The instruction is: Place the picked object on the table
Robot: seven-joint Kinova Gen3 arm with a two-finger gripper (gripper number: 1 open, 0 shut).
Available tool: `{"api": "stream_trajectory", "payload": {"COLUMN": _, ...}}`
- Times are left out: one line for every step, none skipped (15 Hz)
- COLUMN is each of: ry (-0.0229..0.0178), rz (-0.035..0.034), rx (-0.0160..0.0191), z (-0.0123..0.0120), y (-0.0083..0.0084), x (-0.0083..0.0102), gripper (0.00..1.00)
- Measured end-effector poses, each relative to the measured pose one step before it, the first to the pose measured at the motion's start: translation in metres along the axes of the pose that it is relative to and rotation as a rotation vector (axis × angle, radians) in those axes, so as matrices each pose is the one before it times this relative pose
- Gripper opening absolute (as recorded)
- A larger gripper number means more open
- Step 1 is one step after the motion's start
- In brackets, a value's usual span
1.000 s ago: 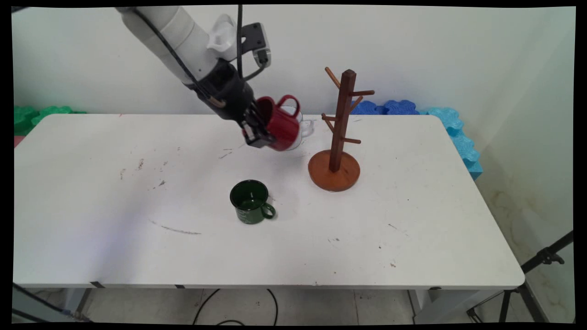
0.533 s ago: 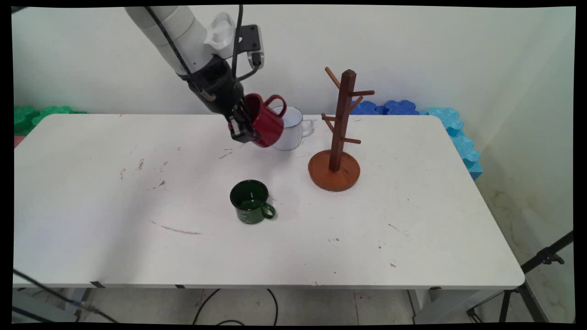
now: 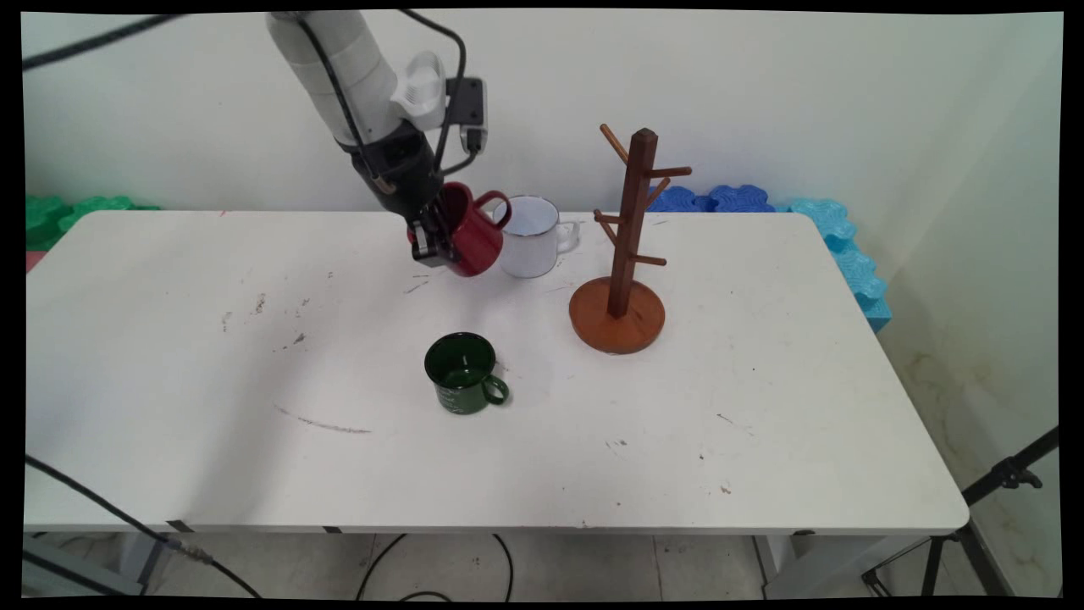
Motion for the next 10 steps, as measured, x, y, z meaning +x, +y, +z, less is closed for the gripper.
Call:
{"api": "stream_trajectory", "payload": {"ry": -0.00921, "rz": 0.00499, "rx": -0.00150, "z": 0.00379, "y": -0.00197, "x": 0.00028, "gripper": 0.00}}
{"api": "stream_trajectory", "payload": {"ry": -0.01391, "rz": 0.00633, "rx": -0.00371, "z": 0.00581, "y": -0.00264, "x": 0.00041, "gripper": 0.00}}
{"api": "stream_trajectory", "payload": {"ry": -0.00914, "rz": 0.00345, "rx": -0.00332, "z": 0.00386, "y": -0.00145, "x": 0.00027, "gripper": 0.00}}
{"api": "stream_trajectory", "payload": {"ry": -0.01342, "rz": 0.00418, "rx": -0.00574, "z": 0.00583, "y": -0.00188, "x": 0.00065, "gripper": 0.00}}
{"api": "stream_trajectory", "payload": {"ry": -0.01484, "rz": 0.00393, "rx": -0.00767, "z": 0.00670, "y": -0.00166, "x": 0.00122, "gripper": 0.00}}
{"api": "stream_trajectory", "payload": {"ry": -0.01384, "rz": 0.00213, "rx": -0.00818, "z": 0.00692, "y": -0.00139, "x": 0.00125, "gripper": 0.00}}
{"api": "stream_trajectory", "payload": {"ry": -0.01059, "rz": 0.00159, "rx": -0.00660, "z": 0.00576, "y": -0.00129, "x": 0.00139, "gripper": 0.00}}
{"api": "stream_trajectory", "payload": {"ry": -0.00675, "rz": 0.00154, "rx": -0.00413, "z": 0.00387, "y": -0.00087, "x": 0.00122, "gripper": 0.00}}
{"api": "stream_trajectory", "payload": {"ry": -0.00913, "rz": 0.00154, "rx": -0.00587, "z": 0.00571, "y": -0.00146, "x": 0.00164, "gripper": 0.00}}
{"api": "stream_trajectory", "payload": {"ry": -0.00572, "rz": 0.00121, "rx": -0.00365, "z": 0.00367, "y": -0.00099, "x": 0.00119, "gripper": 0.00}}
